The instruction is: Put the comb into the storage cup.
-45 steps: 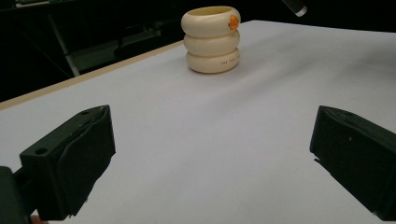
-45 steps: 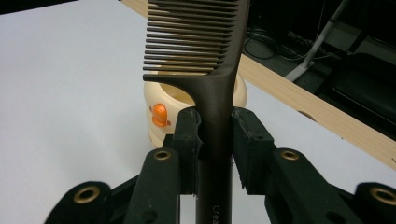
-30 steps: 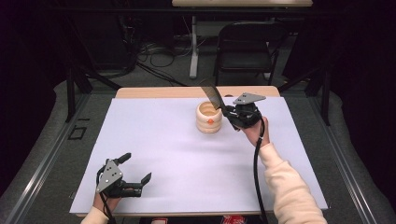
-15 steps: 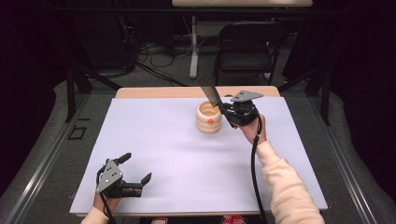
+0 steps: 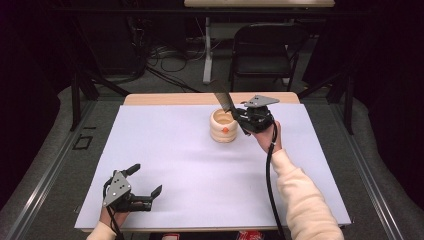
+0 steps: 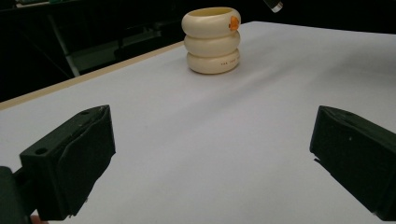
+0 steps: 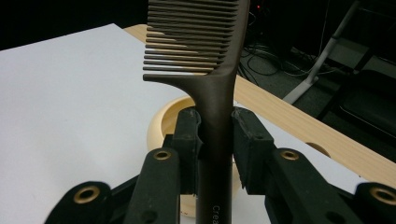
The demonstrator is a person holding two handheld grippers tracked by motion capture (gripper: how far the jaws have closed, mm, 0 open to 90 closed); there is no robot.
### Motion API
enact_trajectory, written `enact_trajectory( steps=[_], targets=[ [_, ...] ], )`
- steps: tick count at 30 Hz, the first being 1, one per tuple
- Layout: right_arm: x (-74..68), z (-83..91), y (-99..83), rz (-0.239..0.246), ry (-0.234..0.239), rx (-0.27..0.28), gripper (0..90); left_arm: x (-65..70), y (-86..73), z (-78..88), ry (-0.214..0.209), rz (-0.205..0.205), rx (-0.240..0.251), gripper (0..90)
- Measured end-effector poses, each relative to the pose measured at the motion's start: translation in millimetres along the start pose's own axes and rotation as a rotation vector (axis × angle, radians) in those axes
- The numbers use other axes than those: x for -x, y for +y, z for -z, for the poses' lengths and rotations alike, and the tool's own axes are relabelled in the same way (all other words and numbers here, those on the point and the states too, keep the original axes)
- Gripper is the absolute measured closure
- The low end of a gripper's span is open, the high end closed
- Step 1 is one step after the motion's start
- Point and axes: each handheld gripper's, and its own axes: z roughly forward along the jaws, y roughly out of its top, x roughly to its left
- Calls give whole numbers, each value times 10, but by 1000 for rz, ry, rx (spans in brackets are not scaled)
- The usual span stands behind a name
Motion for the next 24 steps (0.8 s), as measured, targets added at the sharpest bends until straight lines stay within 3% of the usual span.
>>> enact_trajectory(
  steps=[24],
  targets=[
    [-49, -92, 129, -3, 12, 37, 724, -6, -1, 1, 3, 3, 0, 2]
  ],
)
